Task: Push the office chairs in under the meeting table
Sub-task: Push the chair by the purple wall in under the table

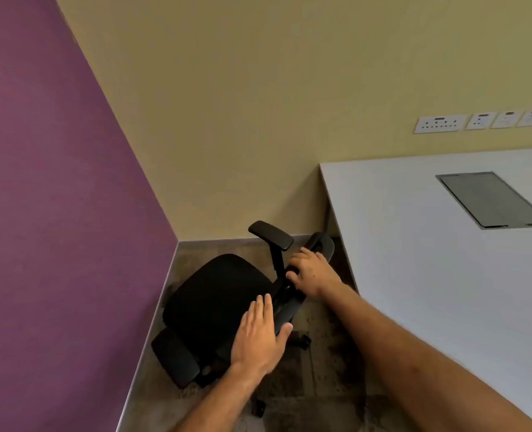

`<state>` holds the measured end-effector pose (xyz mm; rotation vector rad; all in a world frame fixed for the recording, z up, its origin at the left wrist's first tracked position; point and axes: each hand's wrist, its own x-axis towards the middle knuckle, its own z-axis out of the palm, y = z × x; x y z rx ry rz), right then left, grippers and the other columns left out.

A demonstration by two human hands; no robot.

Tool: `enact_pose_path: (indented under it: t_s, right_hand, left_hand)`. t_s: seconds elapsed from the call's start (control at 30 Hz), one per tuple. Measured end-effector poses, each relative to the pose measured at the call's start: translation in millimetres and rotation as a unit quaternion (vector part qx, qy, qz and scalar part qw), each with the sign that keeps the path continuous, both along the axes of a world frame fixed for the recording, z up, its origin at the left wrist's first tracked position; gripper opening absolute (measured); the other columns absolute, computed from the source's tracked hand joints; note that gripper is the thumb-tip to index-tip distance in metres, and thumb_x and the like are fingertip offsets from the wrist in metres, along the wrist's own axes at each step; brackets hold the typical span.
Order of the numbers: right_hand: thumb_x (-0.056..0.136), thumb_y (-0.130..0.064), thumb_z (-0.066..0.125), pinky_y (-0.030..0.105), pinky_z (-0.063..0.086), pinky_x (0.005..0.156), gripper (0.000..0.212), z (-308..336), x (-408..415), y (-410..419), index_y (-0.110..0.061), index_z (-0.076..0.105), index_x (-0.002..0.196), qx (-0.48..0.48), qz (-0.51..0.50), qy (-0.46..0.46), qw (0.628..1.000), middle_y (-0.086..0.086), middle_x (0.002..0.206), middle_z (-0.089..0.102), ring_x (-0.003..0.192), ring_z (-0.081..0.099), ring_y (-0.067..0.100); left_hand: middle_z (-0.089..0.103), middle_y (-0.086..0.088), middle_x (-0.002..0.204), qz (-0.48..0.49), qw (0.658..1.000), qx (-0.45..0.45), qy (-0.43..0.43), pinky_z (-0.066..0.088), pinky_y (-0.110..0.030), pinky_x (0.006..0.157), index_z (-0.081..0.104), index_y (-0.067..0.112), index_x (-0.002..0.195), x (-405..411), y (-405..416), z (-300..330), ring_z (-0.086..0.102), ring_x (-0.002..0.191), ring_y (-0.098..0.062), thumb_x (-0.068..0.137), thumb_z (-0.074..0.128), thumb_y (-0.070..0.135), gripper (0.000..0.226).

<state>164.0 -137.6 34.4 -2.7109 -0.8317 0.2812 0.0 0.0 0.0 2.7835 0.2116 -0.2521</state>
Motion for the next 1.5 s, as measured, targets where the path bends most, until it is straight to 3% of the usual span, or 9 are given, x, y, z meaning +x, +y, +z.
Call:
enact_pose_path:
  t_s: [0.17,0.53,0.7,0.83,1.0,1.23,1.37,1.43,1.5]
  right_hand:
    - [0.102,-0.043,0.042,0.045,0.029,0.117,0.041,-27,-3,-5,-0.026,0.058,0.137,-0.056,0.012,-0.009,0.998,-0.001,0.144,0.054,0.139,0.041,0.022]
    - [0.101,-0.052,0.024,0.041,0.04,0.097,0.054,-37,-59,-18,-0.029,0.066,0.126,-0.04,0.028,-0.06,0.997,-0.005,0.12,0.061,0.106,0.058,0.019]
    - [0.103,-0.049,0.028,0.044,0.04,0.1,0.049,-38,-123,-17,-0.026,0.064,0.129,-0.025,0.056,-0.054,0.997,-0.002,0.125,0.062,0.113,0.058,0.022]
    - [0.102,-0.042,0.044,0.043,0.05,0.1,0.042,-29,-160,-18,-0.023,0.061,0.135,0.02,0.067,0.041,0.997,-0.002,0.132,0.06,0.118,0.06,0.02]
    - [0.105,-0.05,0.035,0.038,0.049,0.102,0.055,-41,-191,-57,-0.02,0.048,0.148,0.025,0.069,0.02,0.997,-0.001,0.142,0.054,0.126,0.056,0.02]
    - [0.104,-0.042,0.035,0.032,0.049,0.095,0.054,-57,-239,-52,-0.013,0.05,0.146,0.086,0.073,-0.042,0.993,0.001,0.127,0.061,0.113,0.06,0.019]
    - [0.103,-0.039,0.046,0.031,0.049,0.1,0.046,-47,-236,-47,-0.017,0.055,0.142,0.132,0.049,0.04,0.989,-0.002,0.133,0.061,0.118,0.059,0.014]
    - [0.102,-0.032,0.053,0.027,0.053,0.093,0.032,-35,-224,-51,-0.02,0.068,0.126,0.2,0.029,0.096,0.975,-0.005,0.12,0.069,0.105,0.065,0.005]
    - [0.101,-0.026,0.056,0.025,0.058,0.074,0.021,-25,-203,-59,-0.022,0.073,0.112,0.299,-0.043,0.141,0.943,-0.007,0.102,0.074,0.083,0.07,0.006]
  left_hand:
    - [0.012,-0.008,0.167,-0.004,1.0,0.009,-0.005,0.015,-0.035,0.124,-0.002,0.016,0.159,3,5,-4,0.013,0.153,-0.021,0.073,-0.007,0.081,0.108]
    - [0.023,-0.003,0.165,-0.06,0.997,0.053,-0.016,0.019,-0.032,0.121,0.012,0.016,0.16,-41,35,-15,0.02,0.151,-0.017,0.098,0.019,0.069,0.082]
    - [0.037,-0.003,0.159,-0.02,0.998,0.056,0.001,0.026,-0.033,0.118,0.027,0.017,0.157,-95,69,-10,0.032,0.146,-0.017,0.086,0.006,0.082,0.098]
    - [0.049,-0.001,0.151,0.021,0.999,0.048,0.0,0.033,-0.035,0.112,0.042,0.018,0.15,-132,81,-5,0.044,0.139,-0.018,0.081,0.002,0.085,0.104]
    - [0.053,0.004,0.147,0.006,0.998,0.065,0.001,0.039,-0.035,0.108,0.046,0.025,0.147,-172,93,-4,0.048,0.135,-0.014,0.081,0.0,0.087,0.102]
    - [0.055,0.005,0.145,-0.023,0.997,0.073,0.001,0.036,-0.032,0.109,0.047,0.026,0.146,-197,116,-3,0.048,0.135,-0.012,0.085,0.005,0.084,0.094]
    - [0.059,0.006,0.14,-0.03,0.997,0.066,0.022,0.044,-0.034,0.1,0.051,0.026,0.142,-182,119,7,0.054,0.127,-0.014,0.078,0.004,0.09,0.102]
    - [0.06,0.007,0.138,-0.042,0.997,0.06,0.024,0.045,-0.035,0.098,0.054,0.027,0.139,-161,110,17,0.056,0.125,-0.013,0.081,0.012,0.087,0.093]
    - [0.059,0.006,0.139,-0.051,0.998,0.042,-0.004,0.045,-0.035,0.1,0.055,0.026,0.138,-129,98,23,0.055,0.126,-0.013,0.091,0.027,0.074,0.073]
